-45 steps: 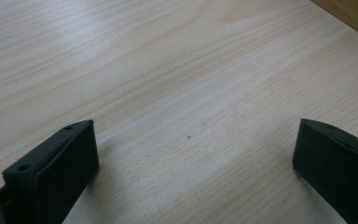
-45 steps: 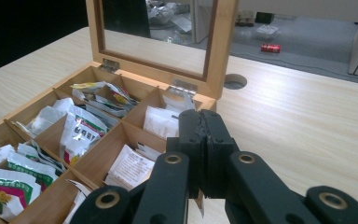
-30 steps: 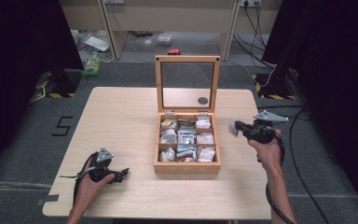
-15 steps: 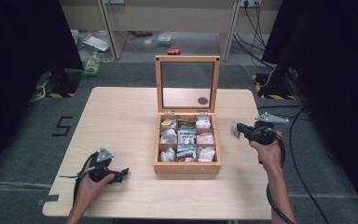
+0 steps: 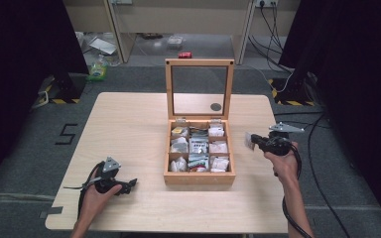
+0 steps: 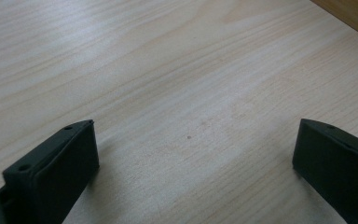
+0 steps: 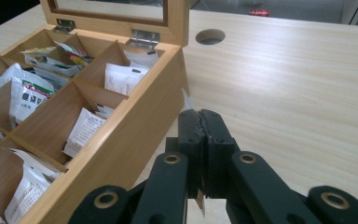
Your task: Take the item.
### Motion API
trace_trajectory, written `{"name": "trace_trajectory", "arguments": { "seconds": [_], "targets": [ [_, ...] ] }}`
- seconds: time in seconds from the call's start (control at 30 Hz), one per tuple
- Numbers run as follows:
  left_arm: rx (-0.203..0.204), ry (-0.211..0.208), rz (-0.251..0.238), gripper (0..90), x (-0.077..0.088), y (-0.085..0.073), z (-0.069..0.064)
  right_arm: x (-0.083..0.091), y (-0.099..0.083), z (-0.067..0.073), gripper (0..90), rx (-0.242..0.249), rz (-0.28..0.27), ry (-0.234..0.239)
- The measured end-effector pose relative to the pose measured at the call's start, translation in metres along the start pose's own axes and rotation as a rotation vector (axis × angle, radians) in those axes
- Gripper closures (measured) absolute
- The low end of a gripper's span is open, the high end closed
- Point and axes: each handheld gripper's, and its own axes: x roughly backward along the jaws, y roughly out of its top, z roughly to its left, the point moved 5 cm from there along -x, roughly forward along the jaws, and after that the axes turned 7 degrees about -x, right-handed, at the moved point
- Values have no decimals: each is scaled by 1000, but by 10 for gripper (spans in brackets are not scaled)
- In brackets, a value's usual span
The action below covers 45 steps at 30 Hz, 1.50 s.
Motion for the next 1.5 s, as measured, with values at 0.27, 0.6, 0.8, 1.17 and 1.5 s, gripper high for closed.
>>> {"name": "trace_trajectory", "arguments": {
  "seconds": [0.27, 0.6, 0.8, 1.17, 1.5],
  "targets": [
    [1, 0, -1, 0, 0, 0, 0, -8, -9, -2, 879, -15, 31, 4],
    [1, 0, -1, 0, 0, 0, 0, -14, -15, -4, 877, -12, 53, 1],
    [1, 0, -1, 0, 0, 0, 0, -16, -18, -6, 875, -19, 65, -4],
    [1, 0, -1, 0, 0, 0, 0, -18, -24, -15, 869, -34, 79, -20],
    [1, 0, -1, 0, 0, 0, 0, -19, -32, -27, 859, -69, 97, -44]
  ]
}}
